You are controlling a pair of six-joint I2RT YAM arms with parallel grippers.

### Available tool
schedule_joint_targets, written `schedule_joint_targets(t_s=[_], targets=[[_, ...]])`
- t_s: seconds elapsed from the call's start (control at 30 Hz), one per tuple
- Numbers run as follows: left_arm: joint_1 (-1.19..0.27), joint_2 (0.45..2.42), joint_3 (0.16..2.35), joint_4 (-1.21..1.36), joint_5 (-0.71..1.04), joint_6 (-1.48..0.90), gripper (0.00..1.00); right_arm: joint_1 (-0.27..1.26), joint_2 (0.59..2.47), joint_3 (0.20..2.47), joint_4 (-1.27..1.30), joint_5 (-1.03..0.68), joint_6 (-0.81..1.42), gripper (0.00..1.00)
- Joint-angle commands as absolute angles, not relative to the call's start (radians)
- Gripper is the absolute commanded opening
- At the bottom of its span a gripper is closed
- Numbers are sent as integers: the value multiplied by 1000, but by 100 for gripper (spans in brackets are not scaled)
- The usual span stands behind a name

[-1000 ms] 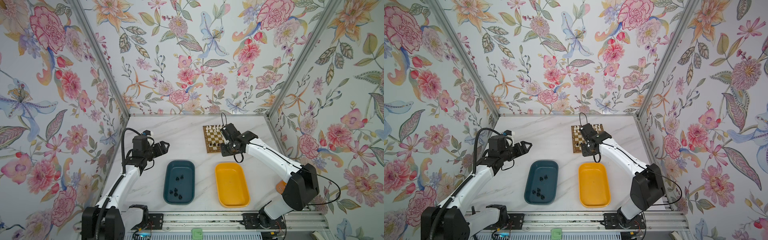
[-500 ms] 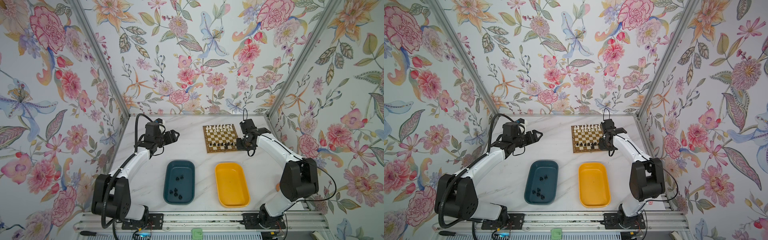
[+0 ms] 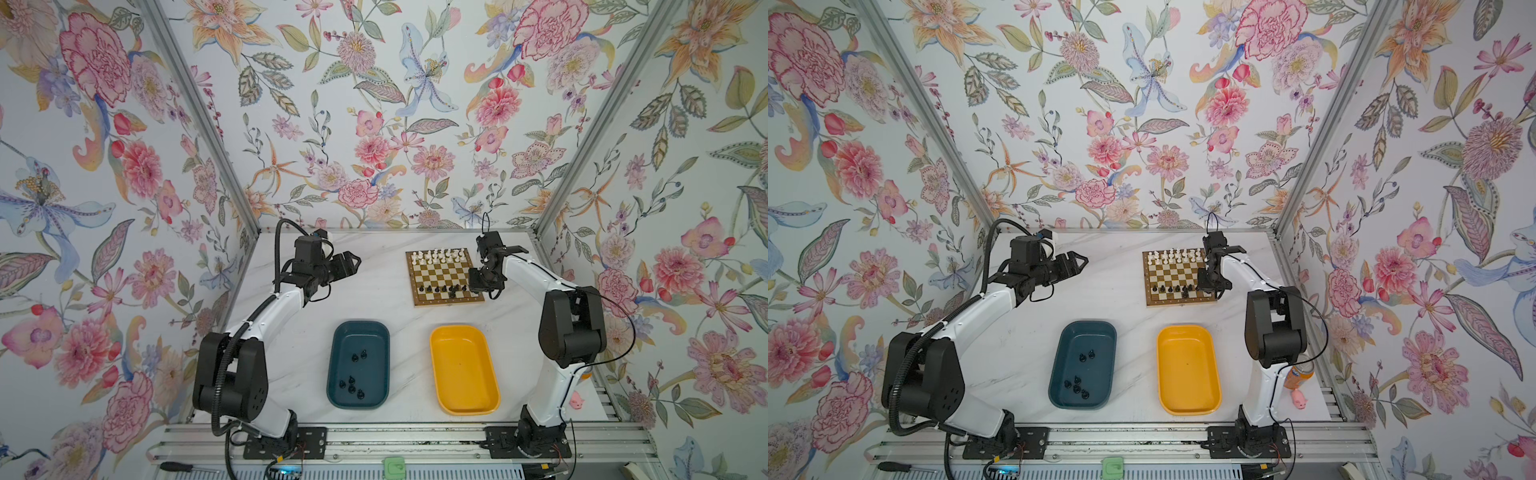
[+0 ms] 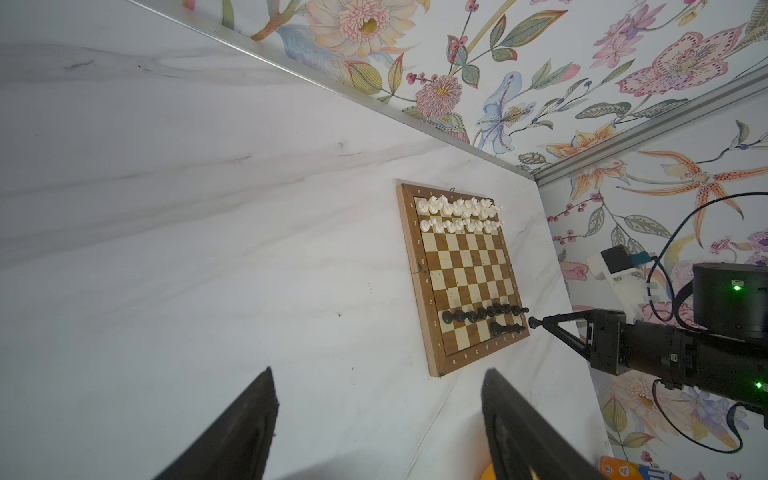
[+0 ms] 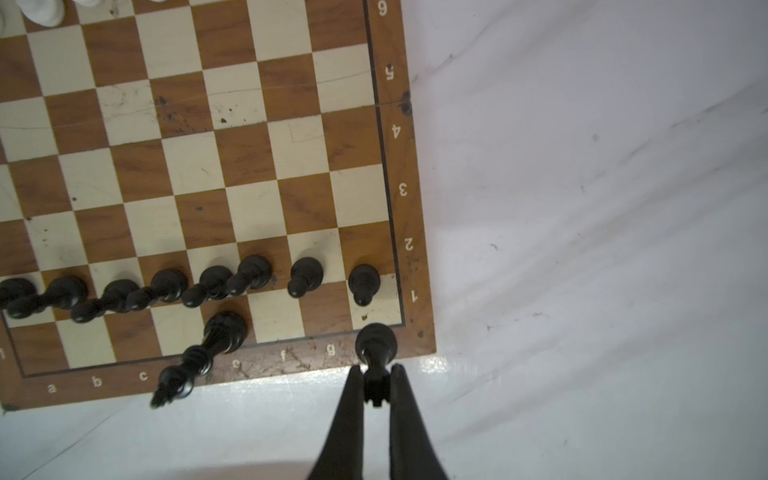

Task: Set up the chess pieces on the board
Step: 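Lower the black piece onto the h1 corner square and open the right gripper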

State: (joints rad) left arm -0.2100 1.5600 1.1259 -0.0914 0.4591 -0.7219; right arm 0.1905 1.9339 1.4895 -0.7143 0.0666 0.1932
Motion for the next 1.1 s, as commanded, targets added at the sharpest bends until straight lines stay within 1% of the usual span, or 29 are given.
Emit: schedule_joint_targets(t_s=[0.0,0.47,1.07], targets=[[-216,1598,1161,-106,436,-724,79,186,1955,1522,-719,48,178,5],[-215,1667,1228,-124,443,-714,78,187,1997,1548,-737,38,181,5],[-215,1657,1209,-118,439,-716,78,183,2026,1556,-747,66,147,5]])
